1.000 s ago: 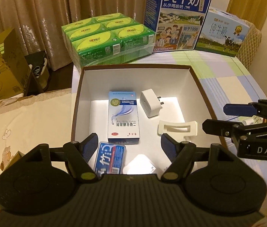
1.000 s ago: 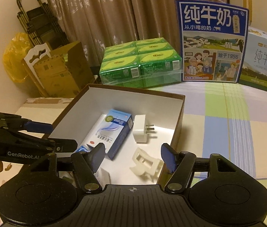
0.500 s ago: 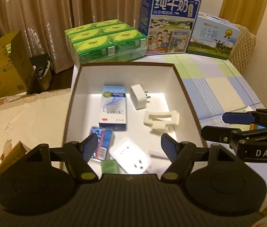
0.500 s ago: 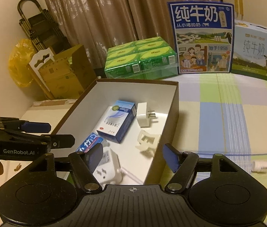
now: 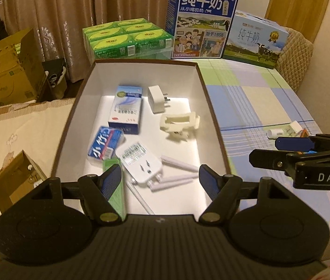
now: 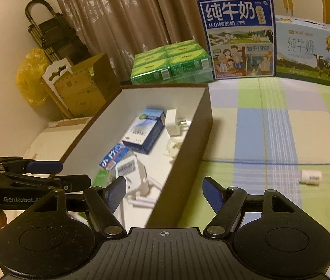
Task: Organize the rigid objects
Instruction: 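Move both open tools back toward the remaining table items, then lower the right tool around the blue toothpaste tube, then close the right tool on the toothpaste tube while the left tool grasps the white pill bottle, then carry the toothpaste tube and pill bottle over the brown box with both tools, then release the toothpaste tube with the right tool while the left tool drops the pill bottle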
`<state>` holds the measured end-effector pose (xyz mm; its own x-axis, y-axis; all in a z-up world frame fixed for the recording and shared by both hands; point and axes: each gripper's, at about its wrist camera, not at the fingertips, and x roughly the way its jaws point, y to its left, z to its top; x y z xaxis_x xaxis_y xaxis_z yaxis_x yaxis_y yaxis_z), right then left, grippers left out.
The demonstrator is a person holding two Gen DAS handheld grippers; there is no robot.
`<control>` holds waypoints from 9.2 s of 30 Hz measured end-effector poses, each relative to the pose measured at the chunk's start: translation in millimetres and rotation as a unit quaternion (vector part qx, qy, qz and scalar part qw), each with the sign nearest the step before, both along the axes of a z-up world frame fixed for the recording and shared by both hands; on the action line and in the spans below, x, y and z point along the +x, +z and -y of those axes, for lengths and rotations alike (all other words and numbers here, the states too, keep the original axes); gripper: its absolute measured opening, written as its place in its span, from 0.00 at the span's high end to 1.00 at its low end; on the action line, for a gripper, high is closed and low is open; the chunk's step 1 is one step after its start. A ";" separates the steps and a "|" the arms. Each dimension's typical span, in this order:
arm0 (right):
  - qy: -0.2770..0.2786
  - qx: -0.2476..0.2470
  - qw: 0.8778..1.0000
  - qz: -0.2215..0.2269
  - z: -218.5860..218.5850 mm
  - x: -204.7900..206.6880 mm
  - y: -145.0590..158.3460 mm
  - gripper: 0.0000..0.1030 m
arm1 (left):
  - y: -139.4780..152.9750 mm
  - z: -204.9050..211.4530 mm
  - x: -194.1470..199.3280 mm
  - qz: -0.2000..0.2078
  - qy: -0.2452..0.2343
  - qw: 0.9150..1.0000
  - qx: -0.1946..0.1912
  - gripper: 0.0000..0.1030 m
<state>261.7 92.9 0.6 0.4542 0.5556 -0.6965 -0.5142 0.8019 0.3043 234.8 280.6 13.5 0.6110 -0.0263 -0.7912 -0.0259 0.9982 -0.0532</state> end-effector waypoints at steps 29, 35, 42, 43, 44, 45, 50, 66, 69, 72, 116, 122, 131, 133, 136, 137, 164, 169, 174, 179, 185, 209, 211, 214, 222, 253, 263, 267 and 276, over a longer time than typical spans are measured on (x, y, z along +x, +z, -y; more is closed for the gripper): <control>0.005 -0.011 0.999 -0.047 136.3 -29.0 -12.8 0.32 | -9.8 135.1 -36.4 -0.026 -0.012 1.000 -0.013 0.32; -0.018 -0.011 0.998 -0.055 168.7 -28.6 -14.9 0.32 | -15.8 166.0 -28.4 -0.032 -0.032 0.999 -0.013 0.32; -0.059 -0.020 0.997 -0.055 209.8 -28.2 -15.5 0.32 | -24.0 201.4 -12.7 -0.039 -0.067 0.997 -0.013 0.32; -0.066 -0.020 0.996 -0.056 215.2 -27.7 -15.7 0.32 | -25.5 206.3 -10.4 -0.040 -0.072 0.997 -0.013 0.32; -0.073 -0.020 0.995 -0.057 220.7 -27.0 -16.0 0.32 | -26.9 210.3 -8.5 -0.041 -0.076 0.996 -0.012 0.32; -0.079 -0.020 0.995 -0.058 225.2 -26.6 -16.1 0.32 | -28.5 214.6 -6.0 -0.042 -0.081 0.996 -0.012 0.32; -0.115 -0.029 0.991 -0.059 247.0 -23.4 -20.0 0.32 | -35.7 230.2 6.7 -0.047 -0.098 0.994 -0.006 0.32; -0.201 -0.047 0.976 -0.071 290.4 -3.4 -42.8 0.32 | -64.1 265.4 55.0 -0.056 -0.146 0.988 0.005 0.32; -0.214 -0.050 0.973 -0.069 292.8 2.1 -47.5 0.33 | -70.1 270.3 64.0 -0.057 -0.152 0.987 0.008 0.33; -0.229 -0.054 0.970 -0.065 295.3 9.7 -53.5 0.33 | -76.1 272.9 73.3 -0.057 -0.155 0.986 0.008 0.33; -0.333 -0.124 0.932 -0.064 302.5 118.5 -119.6 0.69 | -133.2 285.9 181.8 -0.083 -0.175 0.981 0.021 0.33; -0.332 -0.137 0.932 -0.053 323.4 110.1 -119.2 0.69 | -145.6 296.8 195.2 -0.097 -0.168 0.981 0.003 0.33; -0.362 -0.099 0.924 -0.072 335.1 105.4 -117.6 0.66 | -158.9 306.7 214.8 -0.107 -0.124 0.986 -0.018 0.33; -0.367 -0.097 0.922 -0.077 335.6 106.0 -118.1 0.64 | -162.7 308.4 217.9 -0.110 -0.121 0.986 -0.012 0.37; -0.372 -0.097 0.920 -0.077 335.0 106.5 -119.1 0.62 | -167.4 306.9 222.5 -0.117 -0.111 0.987 -0.013 0.50; -0.373 -0.097 0.920 -0.076 334.5 106.8 -119.0 0.61 | -168.5 305.5 223.3 -0.118 -0.109 0.987 -0.014 0.55; -0.259 -0.163 0.950 -0.062 297.4 92.4 -125.1 0.72 | -165.8 283.3 167.3 -0.104 -0.137 0.984 0.040 0.60; -0.248 -0.154 0.954 -0.062 294.4 82.0 -116.8 0.72 | -161.3 280.1 153.2 -0.103 -0.138 0.984 0.041 0.60; -0.240 -0.140 0.959 -0.054 288.9 70.1 -104.7 0.73 | -148.4 276.7 140.8 -0.089 -0.135 0.986 0.039 0.60; -0.231 -0.129 0.963 -0.044 282.3 59.9 -92.4 0.73 | -129.1 273.4 126.2 -0.064 -0.130 0.989 0.038 0.60; -0.215 -0.116 0.969 -0.027 270.8 47.3 -78.3 0.73 | -102.5 264.9 104.9 -0.034 -0.125 0.991 0.027 0.60; -0.074 -0.004 0.997 0.036 153.2 0.7 4.4 0.72 | -3.2 151.1 6.4 0.071 -0.021 0.997 0.006 0.60; -0.055 0.011 0.998 0.034 135.0 -1.2 9.4 0.72 | 1.8 135.1 -1.0 0.075 -0.005 0.997 0.010 0.59; -0.025 0.029 0.999 0.031 106.1 -2.8 14.0 0.72 | 6.6 110.2 -8.8 0.079 0.018 0.997 0.016 0.59; 0.028 0.061 0.998 0.019 30.4 -5.2 17.6 0.72 | 14.2 44.3 -22.7 0.084 0.069 0.993 0.039 0.59; 0.008 -0.003 1.000 -0.004 -104.9 58.3 -33.3 0.72 | -26.7 -53.4 56.4 0.034 0.026 0.998 0.044 0.59; -0.005 -0.023 1.000 -0.004 -115.4 85.8 -49.3 0.72 | -39.1 -57.1 82.9 0.021 0.007 0.999 0.040 0.59; -0.019 -0.014 1.000 0.003 -117.9 99.0 -48.7 0.71 | -41.2 -55.9 93.4 0.019 -0.001 0.999 0.037 0.59; -0.022 -0.024 0.999 0.022 -114.7 110.7 -39.9 0.66 | -51.2 -51.0 108.9 0.009 -0.016 0.999 0.037 0.59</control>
<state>372.4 207.7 -39.4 0.5086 0.5005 -0.7006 -0.4894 0.8375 0.2430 343.7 331.5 -37.8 0.6253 0.0119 -0.7803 0.0062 0.9998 0.0202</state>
